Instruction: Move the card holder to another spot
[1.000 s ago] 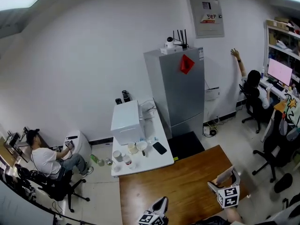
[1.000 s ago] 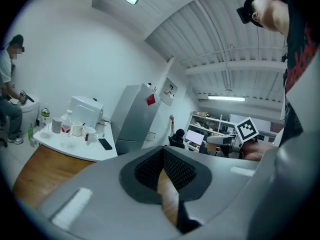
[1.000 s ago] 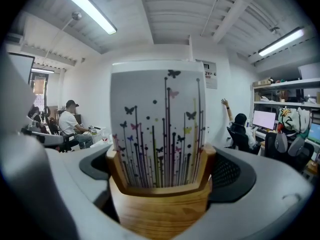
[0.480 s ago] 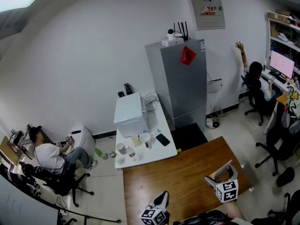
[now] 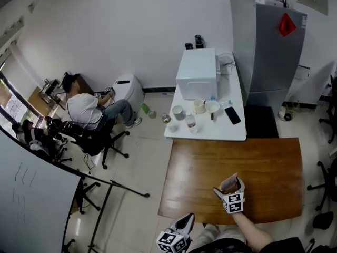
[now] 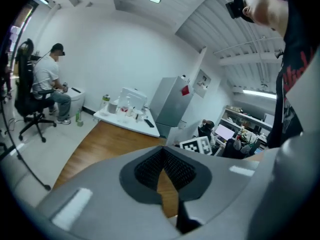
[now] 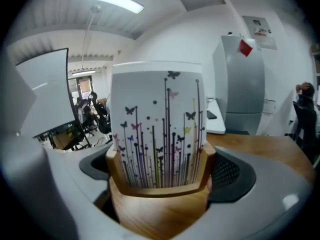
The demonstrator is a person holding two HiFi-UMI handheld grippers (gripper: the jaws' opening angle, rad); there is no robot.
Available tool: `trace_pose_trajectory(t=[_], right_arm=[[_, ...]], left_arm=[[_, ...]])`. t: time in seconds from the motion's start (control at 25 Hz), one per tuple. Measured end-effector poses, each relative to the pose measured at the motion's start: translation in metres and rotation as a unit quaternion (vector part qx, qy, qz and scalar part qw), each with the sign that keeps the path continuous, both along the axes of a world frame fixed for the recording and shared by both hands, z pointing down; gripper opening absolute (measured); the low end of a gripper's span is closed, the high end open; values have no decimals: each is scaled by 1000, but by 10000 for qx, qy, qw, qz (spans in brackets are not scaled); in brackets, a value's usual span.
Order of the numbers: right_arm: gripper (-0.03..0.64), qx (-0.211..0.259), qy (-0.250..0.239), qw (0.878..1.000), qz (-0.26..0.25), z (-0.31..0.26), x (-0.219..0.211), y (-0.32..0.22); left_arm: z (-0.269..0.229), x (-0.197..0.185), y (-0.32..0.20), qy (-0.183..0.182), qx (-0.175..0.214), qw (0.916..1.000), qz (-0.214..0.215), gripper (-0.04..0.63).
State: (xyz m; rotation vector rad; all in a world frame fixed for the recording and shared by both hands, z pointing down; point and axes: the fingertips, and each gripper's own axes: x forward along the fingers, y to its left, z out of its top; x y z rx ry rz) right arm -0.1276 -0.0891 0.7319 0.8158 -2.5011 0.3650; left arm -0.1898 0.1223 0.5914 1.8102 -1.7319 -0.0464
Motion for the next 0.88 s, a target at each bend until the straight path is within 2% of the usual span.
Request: trace_pose_trajectory(t=[0.08, 0.16, 0.24, 0.32, 0.4, 0.52, 0.64, 0.76, 0.8, 0.88], right_arm=[[563, 92, 247, 9994, -230, 35, -51, -8], [563, -169, 462, 9983, -320, 81, -87, -5], [563, -404, 594, 9972, -224, 111, -105, 2], [563, -432, 731, 9964, -62, 126, -113, 5], [566, -449, 888, 9950, 6, 137, -116, 8], [569, -679, 972, 9928, -148, 146, -117, 24], [580, -978, 747, 9923, -169, 136, -97, 43], [577, -1037, 237, 9938, 312, 95, -42, 61], [556, -1009, 43, 9934, 548, 74, -17, 66], [451, -871, -276, 9908, 1002, 29, 36, 74]], left_arm=[[17, -25, 25, 106, -99, 9993, -359, 0], [35, -47, 52, 97, -268, 9974, -662, 0], [47, -65, 77, 69, -407, 9952, -891, 0], [52, -79, 91, 87, -434, 9935, -1046, 0], [55, -87, 97, 128, -395, 9932, -1083, 0], [56, -88, 93, 160, -323, 9959, -827, 0], [56, -79, 75, 199, -198, 9989, -374, 0], [52, -66, 53, 190, -27, 9998, 54, 0], [49, -62, 46, 155, 42, 9997, 189, 0], [43, -56, 31, 68, 181, 9989, 433, 0]])
